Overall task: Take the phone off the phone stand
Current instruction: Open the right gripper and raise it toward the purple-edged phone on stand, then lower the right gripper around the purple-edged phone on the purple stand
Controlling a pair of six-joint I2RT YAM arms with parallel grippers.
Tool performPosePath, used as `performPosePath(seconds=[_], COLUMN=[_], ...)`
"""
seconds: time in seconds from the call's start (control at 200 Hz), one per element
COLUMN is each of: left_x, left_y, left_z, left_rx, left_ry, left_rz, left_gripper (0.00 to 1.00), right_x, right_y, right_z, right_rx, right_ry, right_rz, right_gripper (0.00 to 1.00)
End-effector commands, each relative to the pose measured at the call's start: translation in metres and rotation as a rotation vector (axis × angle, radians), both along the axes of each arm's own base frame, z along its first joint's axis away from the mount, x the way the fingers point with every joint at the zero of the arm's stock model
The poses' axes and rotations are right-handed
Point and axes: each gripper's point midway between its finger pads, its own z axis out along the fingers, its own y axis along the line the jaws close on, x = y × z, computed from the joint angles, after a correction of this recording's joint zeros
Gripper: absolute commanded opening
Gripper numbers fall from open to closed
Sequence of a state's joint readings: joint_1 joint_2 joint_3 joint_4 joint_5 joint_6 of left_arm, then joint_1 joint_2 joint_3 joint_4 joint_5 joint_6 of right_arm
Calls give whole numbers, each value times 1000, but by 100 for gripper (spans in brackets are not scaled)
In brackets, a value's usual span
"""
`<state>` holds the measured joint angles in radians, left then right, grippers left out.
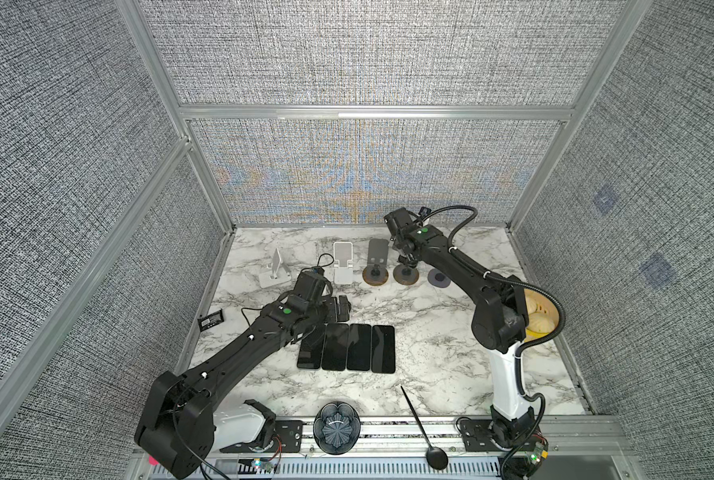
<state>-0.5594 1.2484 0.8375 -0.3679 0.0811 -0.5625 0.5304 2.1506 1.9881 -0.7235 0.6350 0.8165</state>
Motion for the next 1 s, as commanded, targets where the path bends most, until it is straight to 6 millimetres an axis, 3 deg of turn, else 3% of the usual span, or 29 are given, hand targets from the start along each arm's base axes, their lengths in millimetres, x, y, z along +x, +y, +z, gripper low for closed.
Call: performPosePath(seconds=[0.0,0.995], left_x=[2,5], left_y=[0,-1], left_z=[2,-1], left_rx=[-13,-9], left_ry=[-10,-15], left_rz=[10,8], left_gripper=[98,98], right_x=[1,27], right_y=[-7,-18], right_z=[-1,-28], right_rx=[-32,-42], right_ry=[12,61], right_rz=[-29,-54], right_gripper=[96,96])
